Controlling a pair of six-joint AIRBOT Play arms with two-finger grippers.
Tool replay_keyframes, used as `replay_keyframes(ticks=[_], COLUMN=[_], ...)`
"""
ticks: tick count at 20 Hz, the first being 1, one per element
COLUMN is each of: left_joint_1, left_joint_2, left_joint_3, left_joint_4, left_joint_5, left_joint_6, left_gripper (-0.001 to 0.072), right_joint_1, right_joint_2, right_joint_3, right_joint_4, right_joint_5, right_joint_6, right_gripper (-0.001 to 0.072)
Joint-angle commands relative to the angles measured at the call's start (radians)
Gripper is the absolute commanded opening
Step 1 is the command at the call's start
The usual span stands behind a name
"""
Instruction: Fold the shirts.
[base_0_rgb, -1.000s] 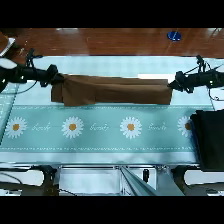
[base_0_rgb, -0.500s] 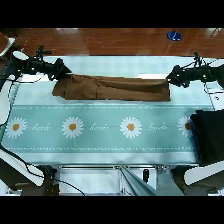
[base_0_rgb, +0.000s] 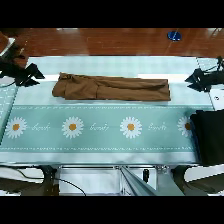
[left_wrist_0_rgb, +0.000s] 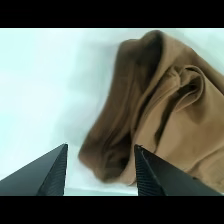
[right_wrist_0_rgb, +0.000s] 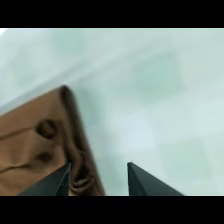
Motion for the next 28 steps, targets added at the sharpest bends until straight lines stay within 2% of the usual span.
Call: replay_keyframes(ticks=[1, 3, 6, 9, 10, 11, 13, 14, 15, 16, 17, 19, 21, 25, 28], left_joint_1=[0.01, -0.026, -0.083, -0.18, -0.213, -0.245, -0.291, -0.307, -0.323, -0.338, -0.357, -0.412, -0.501, -0.722, -0.857], left_joint_2=[0.289, 0.416, 0.479, 0.465, 0.459, 0.454, 0.453, 0.453, 0.453, 0.453, 0.453, 0.453, 0.451, 0.367, 0.193], left_joint_3=[-0.386, -0.558, -0.628, -0.627, -0.625, -0.624, -0.623, -0.616, -0.606, -0.596, -0.589, -0.58, -0.579, -0.528, -0.352], left_joint_4=[-0.029, -0.099, -0.15, -0.149, -0.149, -0.149, -0.151, -0.153, -0.153, -0.154, -0.158, -0.184, -0.212, -0.227, -0.227], left_joint_5=[0.332, 0.444, 0.42, 0.449, 0.455, 0.468, 0.494, 0.485, 0.464, 0.447, 0.438, 0.431, 0.462, 0.594, 0.523], left_joint_6=[0.045, 0.045, 0.046, 0.139, 0.145, 0.147, 0.146, 0.146, 0.147, 0.15, 0.15, 0.15, 0.15, 0.138, 0.108], left_gripper=[0.0507, 0.0507, 0.0507, 0.0507, 0.0507, 0.0507, 0.0504, 0.0469, 0.0206, 0.004, 0.0026, 0.0026, 0.0026, 0.0025, 0.0025], right_joint_1=[-0.019, 0.013, 0.077, 0.147, 0.175, 0.197, 0.224, 0.225, 0.224, 0.218, 0.216, 0.236, 0.243, 0.229, 0.229], right_joint_2=[0.01, -0.023, -0.071, -0.125, -0.135, -0.138, -0.135, -0.125, -0.101, -0.056, -0.003, 0.159, 0.393, 0.83, 1.055], right_joint_3=[-0.117, -0.133, -0.133, -0.112, -0.097, -0.08, -0.027, 0.006, 0.023, 0.025, 0.024, -0.042, -0.183, -0.439, -0.519], right_joint_4=[0.04, 0.145, 0.227, 0.23, 0.225, 0.224, 0.231, 0.228, 0.222, 0.197, 0.157, 0.013, -0.111, -0.145, -0.138], right_joint_5=[-0.067, -0.092, -0.116, -0.071, -0.056, -0.051, -0.018, 0.016, 0.04, 0.052, 0.089, 0.156, 0.098, 0.097, 0.148], right_joint_6=[0.017, 0.005, -0.024, -0.031, -0.035, -0.034, -0.064, -0.077, -0.08, -0.079, -0.079, -0.101, -0.072, -0.03, 0.037], right_gripper=[0.0416, 0.0416, 0.0415, 0.0406, 0.0404, 0.0352, 0.0024, 0.0019, 0.002, 0.0019, 0.0019, 0.0019, 0.0019, 0.0019, 0.0019])
